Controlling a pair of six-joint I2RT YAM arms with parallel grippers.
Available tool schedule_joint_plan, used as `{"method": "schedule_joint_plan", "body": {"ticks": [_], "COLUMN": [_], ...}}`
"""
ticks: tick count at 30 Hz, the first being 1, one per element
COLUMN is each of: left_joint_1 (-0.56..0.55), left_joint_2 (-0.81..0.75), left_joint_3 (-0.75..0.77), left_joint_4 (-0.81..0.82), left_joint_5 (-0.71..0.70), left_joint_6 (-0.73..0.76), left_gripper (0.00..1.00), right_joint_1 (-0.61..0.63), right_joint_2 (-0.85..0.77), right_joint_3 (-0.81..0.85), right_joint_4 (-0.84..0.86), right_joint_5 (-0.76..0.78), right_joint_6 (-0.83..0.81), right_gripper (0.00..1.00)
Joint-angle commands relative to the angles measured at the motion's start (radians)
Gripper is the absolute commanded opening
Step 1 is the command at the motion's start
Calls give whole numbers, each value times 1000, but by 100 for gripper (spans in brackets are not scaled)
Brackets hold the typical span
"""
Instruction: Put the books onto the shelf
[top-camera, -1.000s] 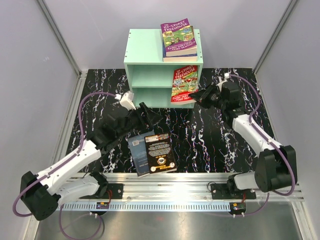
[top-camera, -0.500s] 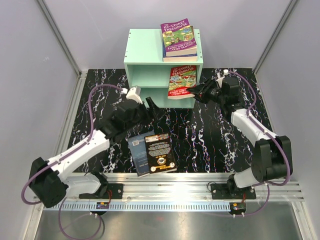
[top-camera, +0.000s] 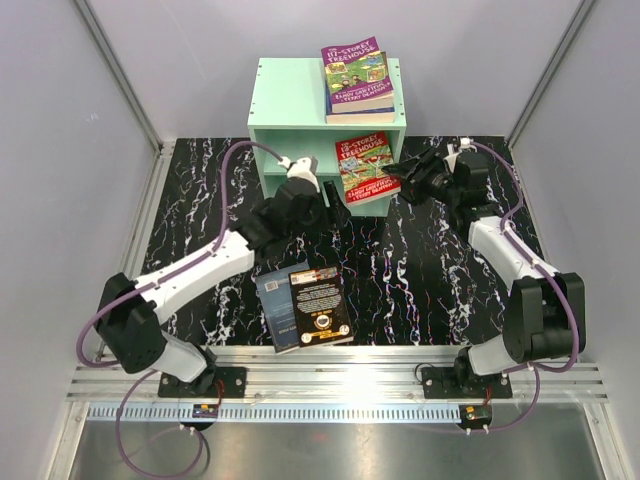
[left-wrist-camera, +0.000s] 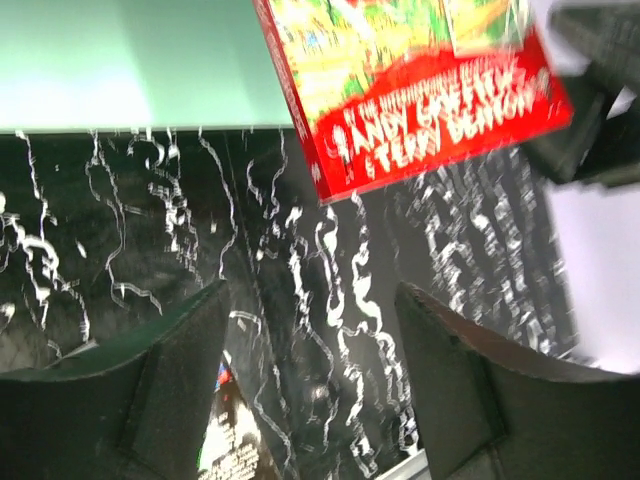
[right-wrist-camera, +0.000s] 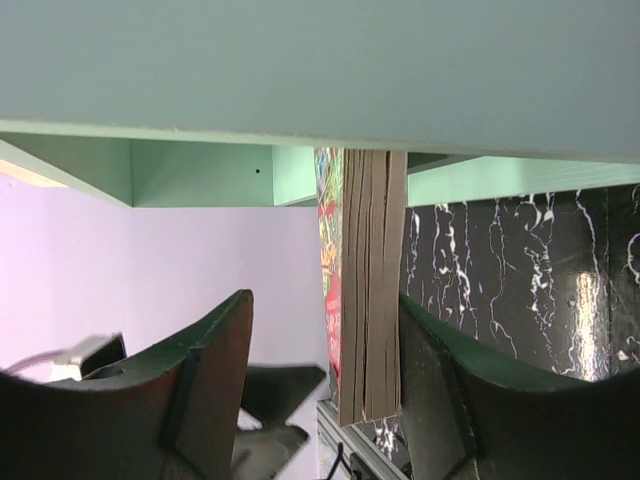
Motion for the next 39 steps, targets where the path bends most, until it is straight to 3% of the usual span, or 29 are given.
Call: {"method": "schedule_joint_plan", "body": {"ticks": [1, 8, 25, 39], "left_joint_1": [-85, -137, -133, -78], "left_joint_2": [1, 125, 348, 504], "left_joint_3": [91, 210, 461, 661], "left_joint_4": [-36, -105, -237, -286], "left_joint_5": [-130, -181, -277, -212], "left_joint_6": [59, 91, 208, 242], "left_gripper": [64, 29, 24, 24], "right_joint_1": [-25, -36, -36, -60], "right_joint_2": [-12, -2, -8, -15], "right_joint_3": [26, -12, -43, -95], "right_joint_4": [45, 91, 168, 185], "right_joint_5": [-25, -46, -72, -86], "right_joint_6": [6, 27, 84, 87], "right_gripper": [63, 63, 62, 61]}}
